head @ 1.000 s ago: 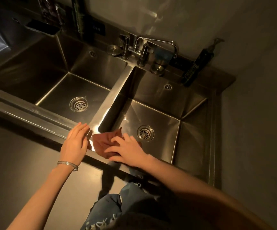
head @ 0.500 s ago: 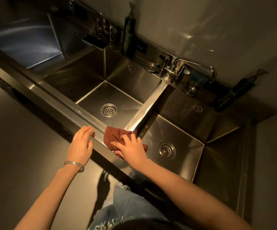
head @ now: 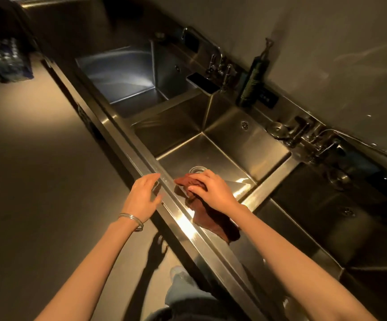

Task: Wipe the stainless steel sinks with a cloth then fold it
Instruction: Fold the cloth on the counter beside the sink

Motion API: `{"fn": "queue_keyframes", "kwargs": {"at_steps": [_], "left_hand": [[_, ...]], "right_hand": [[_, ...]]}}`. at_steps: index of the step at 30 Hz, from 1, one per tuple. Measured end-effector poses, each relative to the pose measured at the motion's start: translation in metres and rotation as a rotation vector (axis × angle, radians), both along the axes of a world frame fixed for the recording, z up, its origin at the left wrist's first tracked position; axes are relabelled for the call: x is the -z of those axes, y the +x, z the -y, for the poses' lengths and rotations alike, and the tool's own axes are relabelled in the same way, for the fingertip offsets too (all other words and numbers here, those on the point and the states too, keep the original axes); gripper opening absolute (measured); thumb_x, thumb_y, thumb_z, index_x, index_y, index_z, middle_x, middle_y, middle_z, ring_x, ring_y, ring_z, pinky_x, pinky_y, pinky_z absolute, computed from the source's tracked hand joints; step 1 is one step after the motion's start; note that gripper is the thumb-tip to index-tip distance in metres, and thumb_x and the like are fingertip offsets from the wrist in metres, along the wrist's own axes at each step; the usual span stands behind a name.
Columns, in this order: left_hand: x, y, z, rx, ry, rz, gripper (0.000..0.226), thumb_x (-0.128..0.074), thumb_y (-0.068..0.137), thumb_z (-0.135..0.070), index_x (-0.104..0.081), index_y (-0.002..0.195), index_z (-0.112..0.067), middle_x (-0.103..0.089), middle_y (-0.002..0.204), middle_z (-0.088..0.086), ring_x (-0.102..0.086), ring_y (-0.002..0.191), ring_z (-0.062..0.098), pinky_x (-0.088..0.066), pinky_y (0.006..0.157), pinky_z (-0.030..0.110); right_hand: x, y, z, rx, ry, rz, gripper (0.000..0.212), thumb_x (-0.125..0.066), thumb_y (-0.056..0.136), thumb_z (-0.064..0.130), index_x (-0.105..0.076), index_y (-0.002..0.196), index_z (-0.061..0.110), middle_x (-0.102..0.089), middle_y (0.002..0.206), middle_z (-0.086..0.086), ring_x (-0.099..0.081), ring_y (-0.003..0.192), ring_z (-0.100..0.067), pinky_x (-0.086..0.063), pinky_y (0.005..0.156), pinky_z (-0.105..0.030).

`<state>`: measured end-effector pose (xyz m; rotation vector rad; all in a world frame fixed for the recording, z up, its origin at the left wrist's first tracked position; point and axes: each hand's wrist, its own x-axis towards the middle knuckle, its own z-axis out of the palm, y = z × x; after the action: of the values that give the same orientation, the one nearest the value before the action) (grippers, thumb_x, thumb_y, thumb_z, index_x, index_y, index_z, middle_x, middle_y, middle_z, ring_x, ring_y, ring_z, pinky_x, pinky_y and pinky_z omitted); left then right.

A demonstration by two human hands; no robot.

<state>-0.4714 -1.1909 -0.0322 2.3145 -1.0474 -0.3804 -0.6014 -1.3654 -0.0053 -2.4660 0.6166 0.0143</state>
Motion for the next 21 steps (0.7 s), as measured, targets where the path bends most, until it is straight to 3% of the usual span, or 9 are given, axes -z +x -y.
{"fn": "queue_keyframes", "kwargs": {"at_steps": [3, 7, 11, 13, 18, 21], "left_hand": [[-0.006, 0.019, 0.025, 0.079, 0.001, -0.04, 0.067, -0.065, 0.085, -0.03, -0.034, 0.142, -0.018, -0.038, 0.144, 0.004, -0.035, 0.132, 0.02, -0.028, 0.109, 0.032], [-0.022, 0.043, 0.05, 0.21, -0.058, -0.111, 0.066, -0.069, 0.08, -0.037, -0.04, 0.138, -0.024, -0.043, 0.138, 0.0, -0.039, 0.126, 0.015, -0.033, 0.108, 0.034], [-0.043, 0.076, 0.052, 0.148, -0.166, -0.17, 0.025, -0.069, 0.081, -0.02, -0.057, 0.102, -0.025, -0.058, 0.098, -0.012, -0.053, 0.09, 0.002, -0.041, 0.086, 0.018], [-0.051, 0.102, 0.043, 0.099, -0.215, -0.207, 0.02, -0.067, 0.082, -0.012, -0.055, 0.088, -0.027, -0.058, 0.082, -0.017, -0.055, 0.075, -0.003, -0.037, 0.073, 0.006], [-0.068, 0.178, 0.007, 0.085, -0.259, -0.184, 0.024, -0.063, 0.081, -0.001, -0.056, 0.087, -0.023, -0.059, 0.079, -0.012, -0.054, 0.069, -0.003, -0.036, 0.067, 0.002], [-0.076, 0.237, -0.025, 0.016, -0.278, -0.228, 0.027, -0.063, 0.078, 0.004, -0.059, 0.085, -0.021, -0.061, 0.077, -0.018, -0.056, 0.072, -0.01, -0.037, 0.068, 0.001]], "right_hand": [[-0.008, 0.013, 0.018, -0.038, 0.078, 0.069, 0.036, -0.056, 0.091, 0.038, -0.056, 0.127, 0.03, -0.054, 0.116, 0.004, -0.051, 0.108, -0.015, -0.044, 0.097, -0.036], [-0.019, 0.04, 0.029, -0.132, 0.17, 0.15, 0.039, -0.06, 0.088, 0.04, -0.054, 0.126, 0.035, -0.055, 0.116, 0.007, -0.053, 0.107, -0.01, -0.045, 0.094, -0.031], [-0.035, 0.081, 0.025, -0.138, 0.218, 0.187, 0.046, -0.071, 0.079, 0.039, -0.054, 0.121, 0.029, -0.054, 0.115, 0.011, -0.052, 0.103, -0.004, -0.045, 0.09, -0.023], [-0.042, 0.105, 0.021, -0.112, 0.255, 0.195, 0.05, -0.077, 0.075, 0.037, -0.053, 0.117, 0.026, -0.055, 0.114, 0.01, -0.053, 0.102, -0.003, -0.046, 0.089, -0.02], [-0.05, 0.168, 0.001, -0.158, 0.159, 0.158, 0.059, -0.079, 0.072, 0.034, -0.048, 0.122, 0.025, -0.046, 0.122, 0.006, -0.047, 0.11, -0.006, -0.043, 0.095, -0.022], [-0.052, 0.21, -0.016, -0.104, 0.083, 0.153, 0.047, -0.076, 0.077, 0.027, -0.051, 0.116, 0.021, -0.05, 0.116, 0.003, -0.05, 0.103, -0.008, -0.046, 0.091, -0.027]]}}
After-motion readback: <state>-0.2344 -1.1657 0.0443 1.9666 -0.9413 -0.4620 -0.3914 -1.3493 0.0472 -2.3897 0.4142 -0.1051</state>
